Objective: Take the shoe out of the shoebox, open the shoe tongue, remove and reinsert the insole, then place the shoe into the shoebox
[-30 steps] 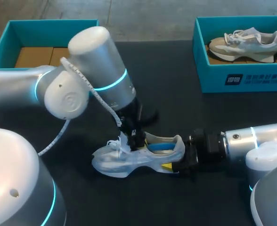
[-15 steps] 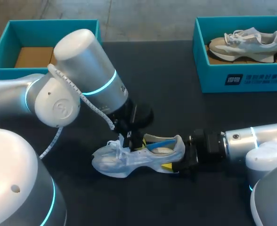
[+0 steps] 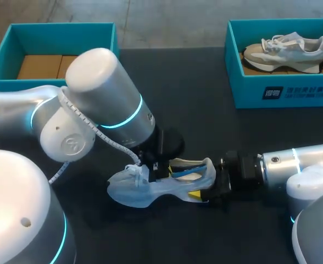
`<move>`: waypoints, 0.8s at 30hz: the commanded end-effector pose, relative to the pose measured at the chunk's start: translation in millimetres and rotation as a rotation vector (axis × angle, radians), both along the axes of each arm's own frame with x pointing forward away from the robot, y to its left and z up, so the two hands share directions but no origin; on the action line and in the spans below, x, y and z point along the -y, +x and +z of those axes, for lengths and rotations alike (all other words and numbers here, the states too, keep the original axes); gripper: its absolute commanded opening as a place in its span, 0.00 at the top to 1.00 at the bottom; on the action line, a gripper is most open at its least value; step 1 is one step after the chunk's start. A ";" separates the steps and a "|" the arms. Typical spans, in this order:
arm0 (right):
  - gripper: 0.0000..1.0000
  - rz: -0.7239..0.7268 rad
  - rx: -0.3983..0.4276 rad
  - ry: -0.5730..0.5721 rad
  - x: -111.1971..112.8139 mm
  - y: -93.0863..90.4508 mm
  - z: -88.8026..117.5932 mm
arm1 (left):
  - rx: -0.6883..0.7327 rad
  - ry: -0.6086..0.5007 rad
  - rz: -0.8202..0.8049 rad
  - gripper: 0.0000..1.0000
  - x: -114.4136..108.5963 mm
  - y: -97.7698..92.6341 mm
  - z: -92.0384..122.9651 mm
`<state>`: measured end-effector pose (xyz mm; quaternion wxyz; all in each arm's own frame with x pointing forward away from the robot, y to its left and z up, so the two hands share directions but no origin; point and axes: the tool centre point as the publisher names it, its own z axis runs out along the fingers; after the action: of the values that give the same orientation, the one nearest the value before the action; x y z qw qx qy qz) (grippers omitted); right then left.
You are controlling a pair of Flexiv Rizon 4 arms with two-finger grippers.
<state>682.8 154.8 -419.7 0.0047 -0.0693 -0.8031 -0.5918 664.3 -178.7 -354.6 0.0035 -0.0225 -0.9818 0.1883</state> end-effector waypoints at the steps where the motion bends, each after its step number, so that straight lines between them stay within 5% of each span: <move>1: 1.00 -0.001 -0.002 -0.006 -1.3 -0.9 1.1 | 0.004 0.002 0.005 1.00 0.5 0.1 0.4; 3: 1.00 -0.001 -0.002 -0.006 -1.3 -0.9 1.1 | 0.008 -0.002 0.010 1.00 0.0 1.7 2.6; 5: 1.00 -0.001 -0.002 -0.006 -1.3 -0.9 1.1 | 0.016 -0.008 0.012 0.84 -0.5 2.3 6.4; 9: 1.00 -0.001 -0.002 -0.006 -1.3 -0.9 1.1 | 0.038 -0.016 0.011 0.69 0.6 4.9 13.8; 24: 1.00 -0.001 -0.002 -0.006 -1.3 -0.9 1.1 | 0.107 -0.048 -0.005 0.65 5.9 -4.9 33.4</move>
<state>682.9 154.8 -419.7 0.0047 -0.0695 -0.8031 -0.5918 668.5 -189.6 -325.7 -0.0403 -0.0366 -0.9765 0.2087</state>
